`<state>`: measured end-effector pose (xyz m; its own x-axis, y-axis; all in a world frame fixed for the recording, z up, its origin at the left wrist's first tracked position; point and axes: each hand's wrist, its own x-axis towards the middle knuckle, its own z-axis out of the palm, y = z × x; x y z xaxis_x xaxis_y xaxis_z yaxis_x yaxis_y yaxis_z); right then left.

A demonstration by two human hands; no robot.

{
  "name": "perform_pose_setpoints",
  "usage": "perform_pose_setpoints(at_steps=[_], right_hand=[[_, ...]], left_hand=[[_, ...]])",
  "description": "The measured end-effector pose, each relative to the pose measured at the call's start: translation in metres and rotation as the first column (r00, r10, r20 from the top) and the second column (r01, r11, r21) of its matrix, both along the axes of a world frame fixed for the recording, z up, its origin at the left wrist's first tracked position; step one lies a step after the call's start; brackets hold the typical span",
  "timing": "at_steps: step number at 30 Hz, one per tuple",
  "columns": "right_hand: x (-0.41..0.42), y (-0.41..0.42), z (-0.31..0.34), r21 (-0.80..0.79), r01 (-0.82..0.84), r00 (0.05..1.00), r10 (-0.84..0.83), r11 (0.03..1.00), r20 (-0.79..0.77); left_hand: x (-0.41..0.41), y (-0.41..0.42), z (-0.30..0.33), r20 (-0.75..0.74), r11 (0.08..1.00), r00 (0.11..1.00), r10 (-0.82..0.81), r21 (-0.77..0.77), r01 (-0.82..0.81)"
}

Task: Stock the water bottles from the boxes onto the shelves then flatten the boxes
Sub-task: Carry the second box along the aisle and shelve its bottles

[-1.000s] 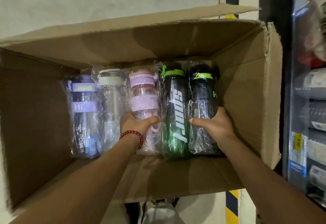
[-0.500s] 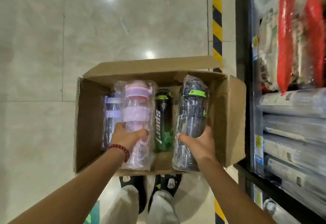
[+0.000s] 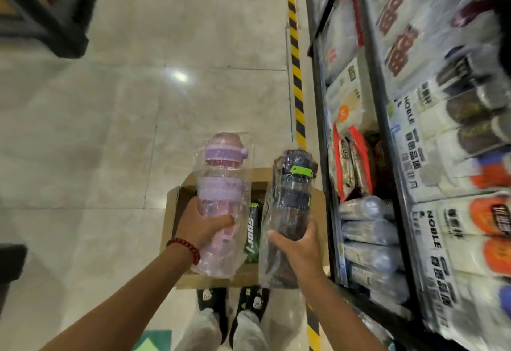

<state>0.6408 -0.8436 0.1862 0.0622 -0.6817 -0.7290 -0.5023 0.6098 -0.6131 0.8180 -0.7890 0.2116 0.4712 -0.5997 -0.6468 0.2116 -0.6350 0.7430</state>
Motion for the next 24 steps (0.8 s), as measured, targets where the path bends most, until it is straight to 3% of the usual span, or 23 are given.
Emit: perform_pose_setpoints(at_steps=[8, 15, 24], right_hand=[[-0.039, -0.007, 0.135, -0.182, 0.086, 0.982, -0.052, 0.979, 0.181], [-0.065, -0.009, 0.233, -0.327, 0.193, 0.961, -0.110, 0.925, 0.253], [-0.088, 0.005, 0.322, -0.488, 0.424, 0.880, -0.220, 0.763, 0.421]], left_hand=[[-0.013, -0.011, 0.134, 0.111, 0.975, 0.994, -0.002, -0.219, 0.026], [-0.033, -0.026, 0.237, 0.266, 0.851, 0.961, -0.080, -0.484, 0.205], [-0.038, -0.049, 0.314, 0.214, 0.758, 0.931, -0.296, -0.540, 0.365]])
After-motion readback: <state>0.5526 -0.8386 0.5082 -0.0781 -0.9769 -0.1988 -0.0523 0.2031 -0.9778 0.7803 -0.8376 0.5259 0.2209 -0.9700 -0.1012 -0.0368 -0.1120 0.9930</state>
